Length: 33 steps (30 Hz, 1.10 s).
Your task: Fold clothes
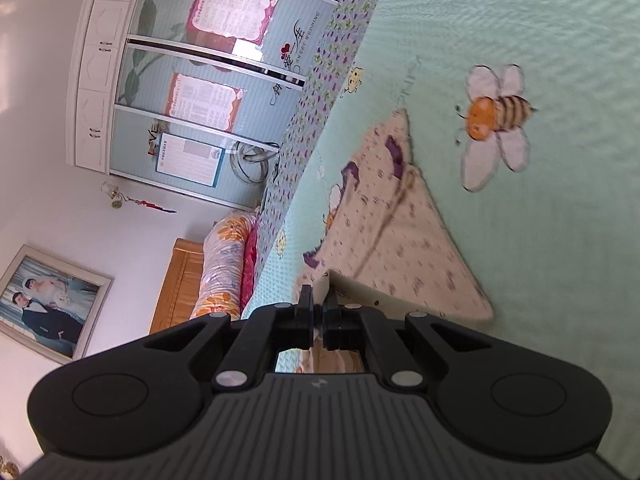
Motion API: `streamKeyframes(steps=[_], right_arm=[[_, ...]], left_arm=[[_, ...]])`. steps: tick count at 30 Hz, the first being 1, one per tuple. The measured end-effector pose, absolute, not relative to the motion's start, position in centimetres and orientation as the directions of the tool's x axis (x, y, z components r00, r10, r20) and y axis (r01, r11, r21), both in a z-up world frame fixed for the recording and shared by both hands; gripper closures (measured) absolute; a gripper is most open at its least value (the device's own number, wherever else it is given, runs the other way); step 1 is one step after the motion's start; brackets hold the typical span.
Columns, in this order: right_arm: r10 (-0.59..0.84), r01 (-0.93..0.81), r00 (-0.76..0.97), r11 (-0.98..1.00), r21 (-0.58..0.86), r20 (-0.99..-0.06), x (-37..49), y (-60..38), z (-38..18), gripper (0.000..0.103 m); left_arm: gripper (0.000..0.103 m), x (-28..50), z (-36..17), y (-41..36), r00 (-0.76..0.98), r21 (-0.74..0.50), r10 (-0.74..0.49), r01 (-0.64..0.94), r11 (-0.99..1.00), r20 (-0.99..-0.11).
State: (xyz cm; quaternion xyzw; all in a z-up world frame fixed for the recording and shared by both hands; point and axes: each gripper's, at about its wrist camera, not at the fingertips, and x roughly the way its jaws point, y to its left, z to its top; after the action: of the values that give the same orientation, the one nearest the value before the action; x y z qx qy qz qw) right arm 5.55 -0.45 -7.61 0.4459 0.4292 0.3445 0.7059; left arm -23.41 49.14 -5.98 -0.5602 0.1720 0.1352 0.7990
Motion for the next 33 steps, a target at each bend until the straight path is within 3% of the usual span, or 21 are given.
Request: streamKeyframes(steps=[12, 19, 29, 33], right_arm=[[0.851, -0.087, 0.415, 0.391, 0.916, -0.323, 19.9, 9.0, -7.7, 0.101], [0.814, -0.029, 0.419, 0.454, 0.89, -0.402, 26.8, 13.5, -11.8, 0.101], [0.802, -0.01, 0.447, 0.446, 0.895, -0.395, 32.1, 16.8, -14.9, 0.101], [0.789, -0.004, 0.445, 0.474, 0.88, -0.423, 33.6, 18.1, -16.0, 0.1]], left_arm=[[0.097, -8.5, -5.4, 57.9, 0.888, -0.819, 0.029, -0.435, 0.375, -0.459], [0.097, -3.1, -9.1, 61.4, 0.856, -0.783, 0.026, -0.484, 0.391, -0.516], [0.097, 3.0, -12.3, 66.7, 0.806, -0.731, 0.067, -0.565, 0.383, -0.588], [0.096, 5.6, -13.8, 68.0, 0.769, -0.696, 0.026, -0.592, 0.406, -0.639]])
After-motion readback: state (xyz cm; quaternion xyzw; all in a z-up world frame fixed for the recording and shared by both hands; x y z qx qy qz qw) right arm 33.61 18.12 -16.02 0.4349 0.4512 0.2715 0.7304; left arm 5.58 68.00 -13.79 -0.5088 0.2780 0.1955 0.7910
